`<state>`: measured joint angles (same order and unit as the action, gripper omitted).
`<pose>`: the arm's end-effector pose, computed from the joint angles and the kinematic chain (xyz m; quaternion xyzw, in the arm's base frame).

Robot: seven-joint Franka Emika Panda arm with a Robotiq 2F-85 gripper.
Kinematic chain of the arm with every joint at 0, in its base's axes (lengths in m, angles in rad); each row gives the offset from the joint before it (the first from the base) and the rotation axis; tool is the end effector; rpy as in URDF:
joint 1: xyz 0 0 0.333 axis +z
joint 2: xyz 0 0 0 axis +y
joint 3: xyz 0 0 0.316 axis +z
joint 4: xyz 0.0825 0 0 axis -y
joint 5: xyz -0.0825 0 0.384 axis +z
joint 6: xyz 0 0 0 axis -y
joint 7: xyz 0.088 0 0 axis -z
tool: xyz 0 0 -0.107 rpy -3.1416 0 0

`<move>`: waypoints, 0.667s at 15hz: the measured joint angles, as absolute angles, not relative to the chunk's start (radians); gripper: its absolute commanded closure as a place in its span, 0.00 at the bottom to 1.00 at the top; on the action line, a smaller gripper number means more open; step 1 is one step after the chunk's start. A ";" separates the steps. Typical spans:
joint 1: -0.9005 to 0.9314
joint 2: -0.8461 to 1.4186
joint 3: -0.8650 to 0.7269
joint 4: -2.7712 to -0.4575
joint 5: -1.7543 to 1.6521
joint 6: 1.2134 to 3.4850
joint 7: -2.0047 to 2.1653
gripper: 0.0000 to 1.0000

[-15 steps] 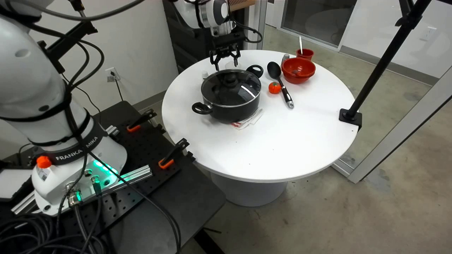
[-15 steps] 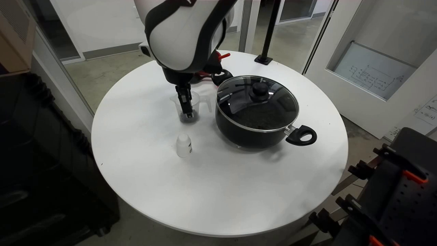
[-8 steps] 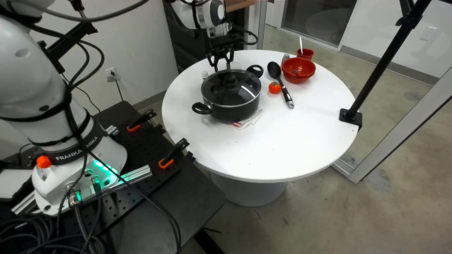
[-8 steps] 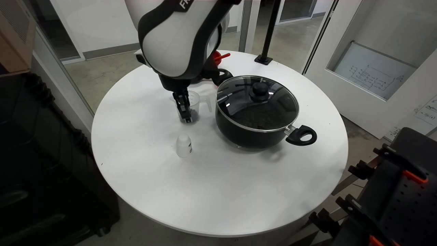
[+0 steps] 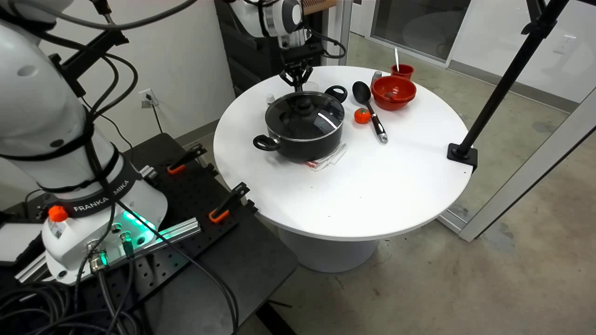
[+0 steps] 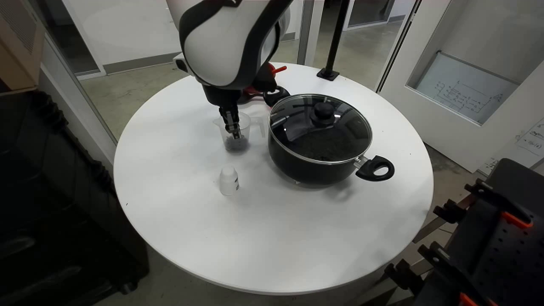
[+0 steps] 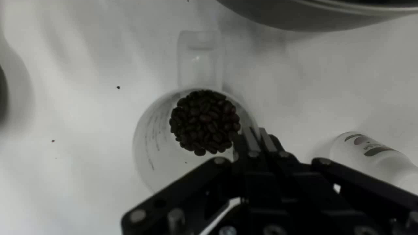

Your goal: Move the cup to the right

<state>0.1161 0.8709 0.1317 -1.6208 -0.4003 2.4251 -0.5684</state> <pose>0.6570 0.1555 0.1091 0.8544 0.5135 -0.0363 0.0710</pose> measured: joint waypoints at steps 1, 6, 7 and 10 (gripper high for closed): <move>0.112 0.871 0.129 -1.614 -0.400 2.425 -0.568 0.99; 0.093 0.856 0.116 -1.569 -0.400 2.429 -0.565 0.99; 0.089 0.849 0.115 -1.560 -0.400 2.429 -0.565 0.99; 0.085 0.821 0.117 -1.533 -0.398 2.418 -0.570 0.99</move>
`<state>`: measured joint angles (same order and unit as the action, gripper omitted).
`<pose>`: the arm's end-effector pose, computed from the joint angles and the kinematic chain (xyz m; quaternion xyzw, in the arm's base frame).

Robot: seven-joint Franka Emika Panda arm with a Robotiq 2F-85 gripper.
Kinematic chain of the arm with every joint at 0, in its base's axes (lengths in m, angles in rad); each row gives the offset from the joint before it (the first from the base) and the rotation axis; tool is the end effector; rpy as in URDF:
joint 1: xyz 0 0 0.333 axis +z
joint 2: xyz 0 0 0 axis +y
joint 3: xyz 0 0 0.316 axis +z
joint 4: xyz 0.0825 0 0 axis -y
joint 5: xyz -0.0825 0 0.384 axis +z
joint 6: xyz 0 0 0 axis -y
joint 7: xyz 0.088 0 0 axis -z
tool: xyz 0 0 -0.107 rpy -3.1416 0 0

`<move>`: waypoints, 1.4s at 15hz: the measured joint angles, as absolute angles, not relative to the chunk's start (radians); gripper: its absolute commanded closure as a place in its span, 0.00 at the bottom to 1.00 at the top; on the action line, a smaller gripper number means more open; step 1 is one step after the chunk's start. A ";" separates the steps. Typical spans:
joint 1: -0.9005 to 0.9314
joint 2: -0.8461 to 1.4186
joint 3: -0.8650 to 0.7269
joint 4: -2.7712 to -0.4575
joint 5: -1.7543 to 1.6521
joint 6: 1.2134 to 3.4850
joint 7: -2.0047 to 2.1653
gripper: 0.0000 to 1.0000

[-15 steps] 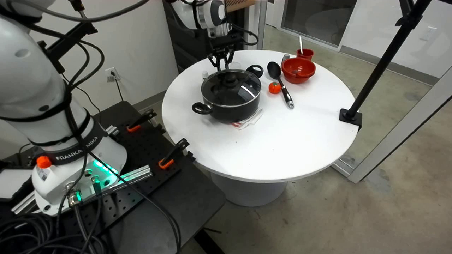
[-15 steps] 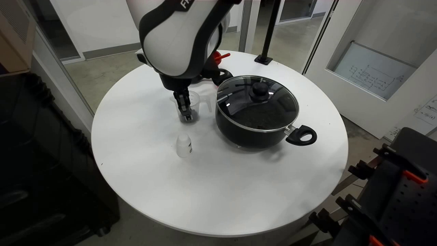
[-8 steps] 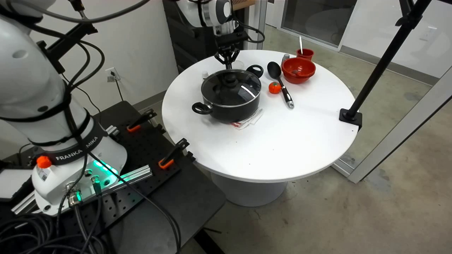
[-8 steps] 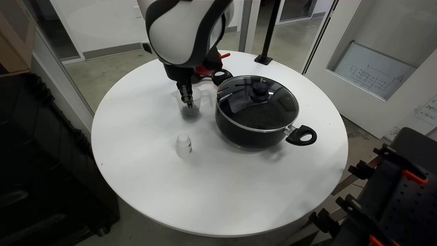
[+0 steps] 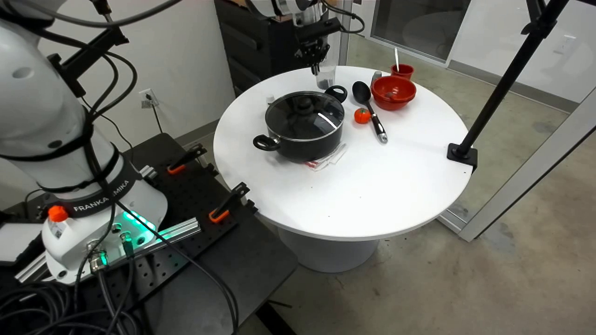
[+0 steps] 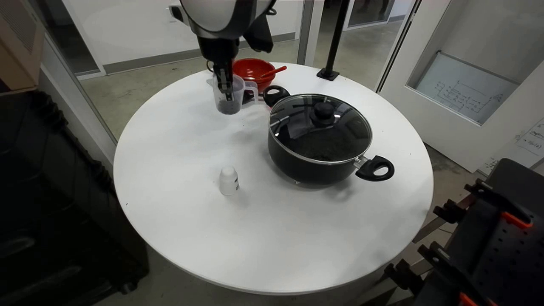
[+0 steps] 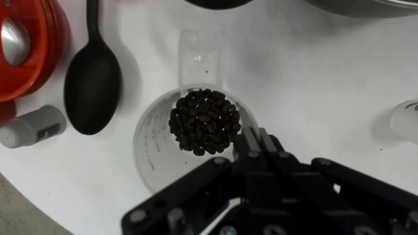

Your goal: Move the cup to the right

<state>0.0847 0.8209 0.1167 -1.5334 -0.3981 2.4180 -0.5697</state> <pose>0.7017 0.1280 0.1774 0.8680 0.4861 0.0193 0.0998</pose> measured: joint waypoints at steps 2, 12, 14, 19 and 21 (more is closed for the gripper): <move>0.084 0.798 0.122 -1.508 -0.392 2.388 -0.580 0.99; 0.036 0.619 0.109 -1.418 -0.340 2.274 -0.617 0.99; 0.009 0.599 0.097 -1.422 -0.332 2.274 -0.617 0.99; -0.062 0.592 0.052 -1.466 -0.309 2.275 -0.614 0.99; -0.094 0.592 0.034 -1.499 -0.296 2.279 -0.611 0.99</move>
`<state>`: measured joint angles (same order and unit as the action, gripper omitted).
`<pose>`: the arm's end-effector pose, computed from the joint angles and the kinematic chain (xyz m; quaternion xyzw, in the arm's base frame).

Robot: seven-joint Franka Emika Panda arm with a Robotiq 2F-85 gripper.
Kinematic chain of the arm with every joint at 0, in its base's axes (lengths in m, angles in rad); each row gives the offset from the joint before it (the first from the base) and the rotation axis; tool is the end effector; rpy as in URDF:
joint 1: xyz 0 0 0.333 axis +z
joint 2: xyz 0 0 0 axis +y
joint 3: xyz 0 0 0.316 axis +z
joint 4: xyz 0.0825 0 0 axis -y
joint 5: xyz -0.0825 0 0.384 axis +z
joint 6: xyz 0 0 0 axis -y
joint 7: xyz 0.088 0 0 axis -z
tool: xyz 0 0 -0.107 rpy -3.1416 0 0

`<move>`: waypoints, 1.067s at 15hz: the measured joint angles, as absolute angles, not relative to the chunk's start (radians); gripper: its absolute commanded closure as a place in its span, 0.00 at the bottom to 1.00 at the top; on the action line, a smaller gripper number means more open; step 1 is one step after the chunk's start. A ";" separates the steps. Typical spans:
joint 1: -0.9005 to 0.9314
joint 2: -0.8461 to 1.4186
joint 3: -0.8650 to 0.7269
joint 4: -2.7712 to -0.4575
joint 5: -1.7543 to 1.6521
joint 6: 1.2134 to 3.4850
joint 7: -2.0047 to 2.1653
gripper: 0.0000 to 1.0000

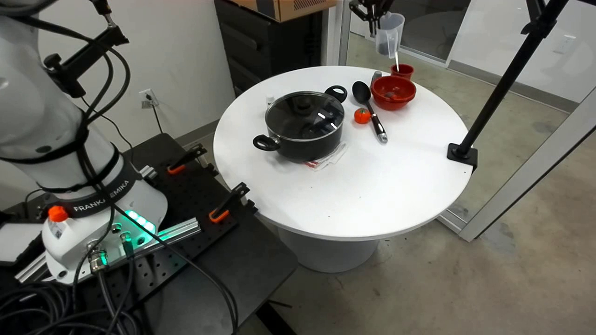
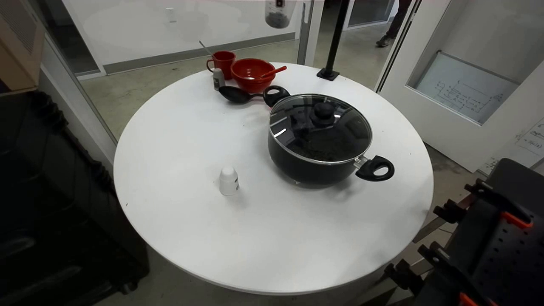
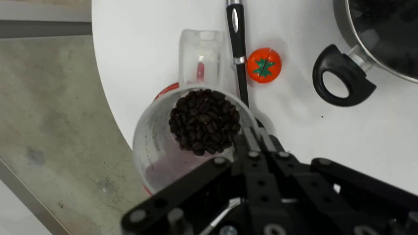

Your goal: Move the cup to the right

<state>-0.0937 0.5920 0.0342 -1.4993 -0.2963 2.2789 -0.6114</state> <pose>0.7239 -0.0546 0.3421 0.9266 0.3469 0.0514 0.1360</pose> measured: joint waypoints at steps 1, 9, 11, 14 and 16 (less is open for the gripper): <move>-0.111 0.592 0.026 -1.518 -0.287 2.282 -0.611 0.99; -0.238 0.593 -0.010 -1.682 -0.196 2.356 -0.605 0.99; -0.250 0.598 -0.018 -1.727 -0.190 2.384 -0.586 0.99; -0.264 0.608 -0.025 -1.792 -0.179 2.424 -0.543 0.99; -0.275 0.616 -0.030 -1.831 -0.167 2.442 -0.510 0.99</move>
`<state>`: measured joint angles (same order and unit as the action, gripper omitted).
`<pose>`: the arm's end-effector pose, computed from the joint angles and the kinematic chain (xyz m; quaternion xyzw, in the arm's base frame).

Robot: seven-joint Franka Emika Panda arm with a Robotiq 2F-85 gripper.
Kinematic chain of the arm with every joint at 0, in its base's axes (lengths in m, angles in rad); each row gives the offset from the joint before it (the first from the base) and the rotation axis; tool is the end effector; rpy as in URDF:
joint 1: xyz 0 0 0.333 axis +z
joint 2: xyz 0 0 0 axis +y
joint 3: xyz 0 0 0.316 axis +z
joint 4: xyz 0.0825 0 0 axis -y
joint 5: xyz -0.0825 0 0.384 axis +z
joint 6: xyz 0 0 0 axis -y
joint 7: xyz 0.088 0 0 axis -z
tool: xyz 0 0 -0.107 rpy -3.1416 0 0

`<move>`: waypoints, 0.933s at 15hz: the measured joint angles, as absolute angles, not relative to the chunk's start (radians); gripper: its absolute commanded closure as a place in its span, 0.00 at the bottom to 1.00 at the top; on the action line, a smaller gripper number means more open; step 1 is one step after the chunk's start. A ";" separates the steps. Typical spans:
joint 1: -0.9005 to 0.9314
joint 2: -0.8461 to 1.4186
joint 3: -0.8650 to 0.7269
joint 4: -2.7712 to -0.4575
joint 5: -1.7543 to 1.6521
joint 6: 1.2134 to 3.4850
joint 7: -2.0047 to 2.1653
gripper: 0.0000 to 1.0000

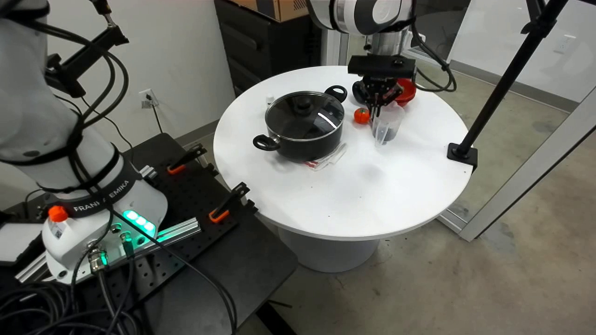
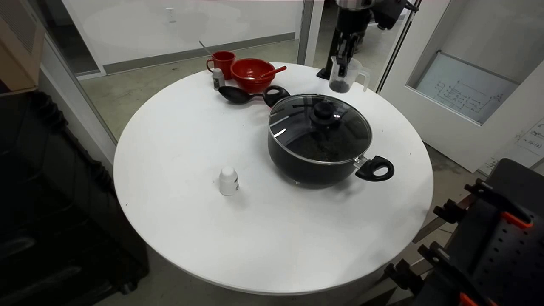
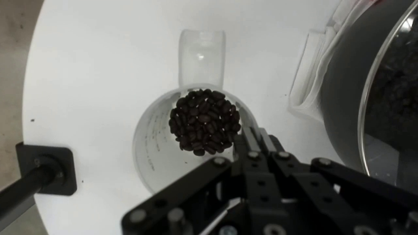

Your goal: Move the cup to the right

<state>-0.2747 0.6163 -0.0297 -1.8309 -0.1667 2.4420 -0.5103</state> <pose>0.6171 -0.1930 0.1936 0.9837 0.1685 -0.0272 0.0558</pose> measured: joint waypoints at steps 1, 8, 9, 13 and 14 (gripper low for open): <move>-0.281 0.622 -0.032 -1.848 -0.159 2.452 -0.494 0.99; -0.318 0.686 -0.033 -1.923 -0.106 2.531 -0.448 0.99; -0.317 0.697 -0.033 -1.927 -0.106 2.538 -0.442 0.99; -0.313 0.712 -0.031 -1.927 -0.106 2.553 -0.413 0.66; -0.312 0.713 -0.030 -1.927 -0.106 2.556 -0.408 0.59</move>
<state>-0.3118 0.7134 -0.0304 -1.9273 -0.1062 2.5563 -0.4080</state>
